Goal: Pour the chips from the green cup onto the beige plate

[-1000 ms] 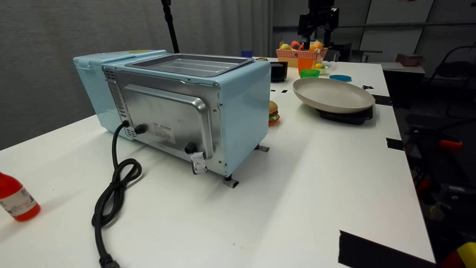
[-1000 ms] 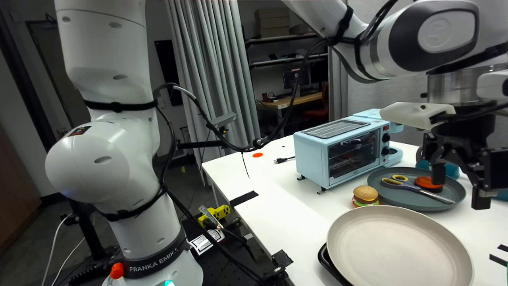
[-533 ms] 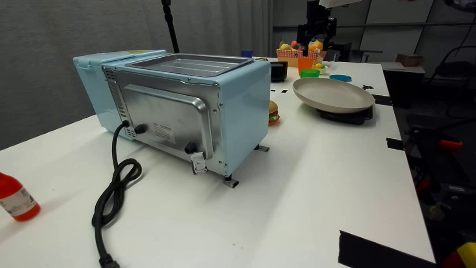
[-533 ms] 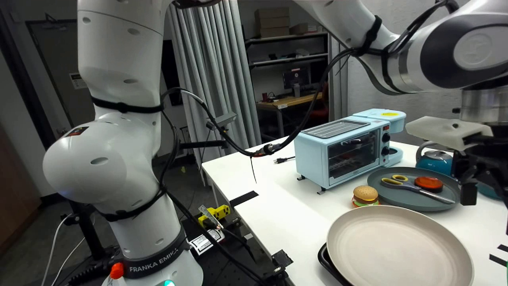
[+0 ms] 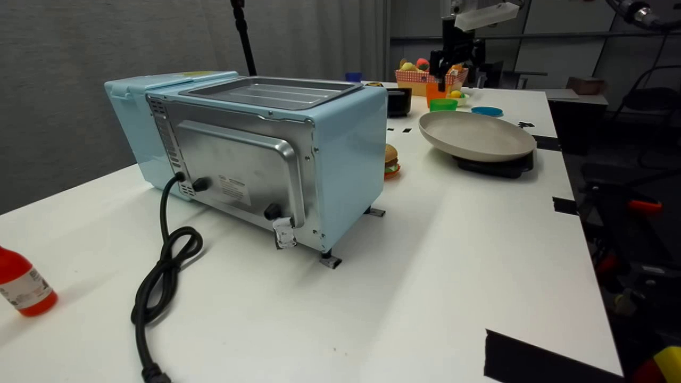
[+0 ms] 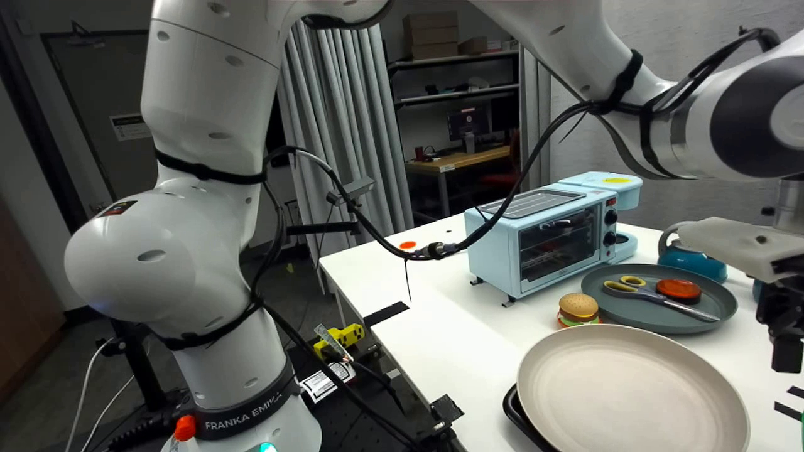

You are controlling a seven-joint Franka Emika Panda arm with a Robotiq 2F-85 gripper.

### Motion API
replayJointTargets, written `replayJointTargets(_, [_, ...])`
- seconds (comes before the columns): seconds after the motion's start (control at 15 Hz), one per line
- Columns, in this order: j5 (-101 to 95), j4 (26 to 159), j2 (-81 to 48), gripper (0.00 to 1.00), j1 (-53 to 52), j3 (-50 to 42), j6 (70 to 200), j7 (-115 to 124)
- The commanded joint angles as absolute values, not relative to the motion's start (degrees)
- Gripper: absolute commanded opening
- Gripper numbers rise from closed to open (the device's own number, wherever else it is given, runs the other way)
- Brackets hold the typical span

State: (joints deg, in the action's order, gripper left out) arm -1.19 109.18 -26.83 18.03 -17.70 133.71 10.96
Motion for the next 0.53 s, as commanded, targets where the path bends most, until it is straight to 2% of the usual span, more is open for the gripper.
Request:
replayJointTargets(0.0, [0.78,105.92,-30.67,1.0,18.63,-17.55,134.51,12.92])
replayJointTargets(0.47, [1.26,102.53,-35.21,1.0,18.7,-17.82,134.61,16.18])
